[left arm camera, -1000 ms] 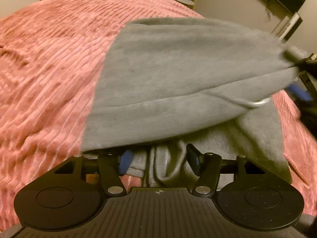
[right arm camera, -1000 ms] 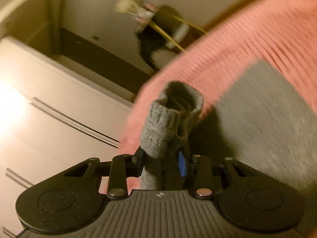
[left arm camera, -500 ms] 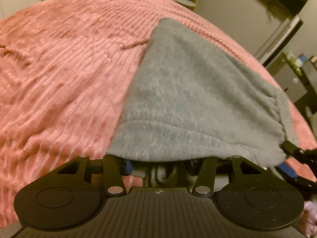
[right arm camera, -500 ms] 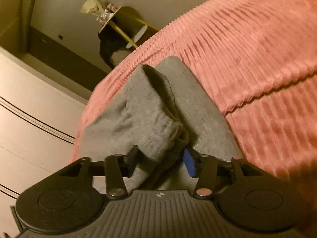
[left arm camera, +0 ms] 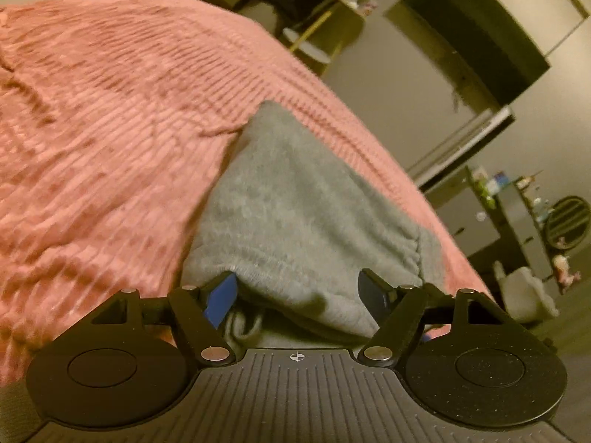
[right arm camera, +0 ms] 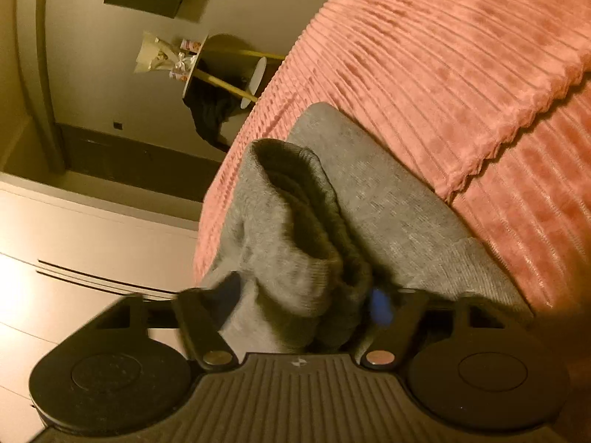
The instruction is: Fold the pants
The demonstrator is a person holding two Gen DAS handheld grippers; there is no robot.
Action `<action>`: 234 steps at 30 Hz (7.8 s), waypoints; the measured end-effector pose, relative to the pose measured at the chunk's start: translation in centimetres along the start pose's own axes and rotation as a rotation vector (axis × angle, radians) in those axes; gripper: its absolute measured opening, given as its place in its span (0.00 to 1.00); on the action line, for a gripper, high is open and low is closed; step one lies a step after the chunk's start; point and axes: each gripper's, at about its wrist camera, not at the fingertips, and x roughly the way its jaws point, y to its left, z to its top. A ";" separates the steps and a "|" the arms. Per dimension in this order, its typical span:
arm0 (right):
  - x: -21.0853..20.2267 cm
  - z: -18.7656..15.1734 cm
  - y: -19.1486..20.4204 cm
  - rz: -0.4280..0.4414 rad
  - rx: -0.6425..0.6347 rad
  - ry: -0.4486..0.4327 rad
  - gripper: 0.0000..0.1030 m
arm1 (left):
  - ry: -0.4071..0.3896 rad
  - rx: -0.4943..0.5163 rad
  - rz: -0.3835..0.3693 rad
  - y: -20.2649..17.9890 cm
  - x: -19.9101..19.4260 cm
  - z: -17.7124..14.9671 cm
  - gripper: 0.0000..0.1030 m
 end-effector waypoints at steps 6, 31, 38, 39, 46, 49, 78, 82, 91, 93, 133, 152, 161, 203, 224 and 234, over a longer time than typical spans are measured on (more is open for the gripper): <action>-2.2 -2.1 4.9 -0.115 -0.382 -0.113 0.39 | -0.090 0.017 0.103 0.7 -2.4 0.9 0.80; -4.3 -1.9 9.7 -0.237 -0.729 -0.246 0.33 | -0.028 0.227 0.342 -1.4 7.0 0.2 0.75; 2.4 -3.8 11.5 -0.300 -1.011 -0.169 0.23 | -0.023 0.235 0.349 -1.4 7.0 0.0 0.72; 3.2 -4.1 11.4 -0.322 -1.052 -0.167 0.22 | -0.021 0.238 0.353 -1.5 7.0 0.0 0.72; 5.0 -5.3 9.3 -0.377 -1.182 -0.166 0.18 | 0.014 0.226 0.373 -1.3 7.8 0.1 0.75; 4.1 -5.6 9.6 -0.365 -1.146 -0.155 0.24 | 0.017 0.161 0.336 -0.3 7.5 0.5 0.77; -3.0 5.7 2.8 -0.140 -0.553 0.136 0.84 | 0.164 0.153 0.041 1.4 5.6 2.9 0.93; 0.0 7.0 1.5 -0.109 -0.546 0.215 0.84 | 0.178 0.181 0.017 1.4 9.2 5.2 0.93; 4.6 8.8 0.0 0.032 -0.455 0.393 0.83 | 0.286 0.188 -0.101 2.4 15.8 7.5 0.97; 5.3 9.0 0.1 0.031 -0.451 0.403 0.74 | 0.284 0.188 -0.127 2.5 16.5 7.9 0.96; -0.6 5.6 3.4 -0.016 -0.284 0.005 0.83 | -0.042 0.247 0.127 -0.7 11.2 3.3 0.87; 3.4 3.4 4.6 -0.065 -0.243 -0.060 0.26 | 0.000 0.064 0.132 1.8 10.5 2.7 0.57; 3.8 2.9 3.5 -0.232 -0.399 -0.092 0.38 | 0.021 0.070 0.158 1.7 10.6 2.7 0.63; -1.2 -0.8 8.1 -0.312 -0.771 -0.272 0.16 | -0.164 0.158 0.195 -1.6 7.9 3.1 0.84; 18.3 5.5 11.4 -0.401 -1.086 -0.085 0.11 | -0.131 0.322 0.217 -4.1 25.7 12.9 1.00; 10.3 2.3 12.7 -0.332 -1.036 -0.099 0.40 | -0.100 0.331 0.154 -4.5 17.0 9.0 1.00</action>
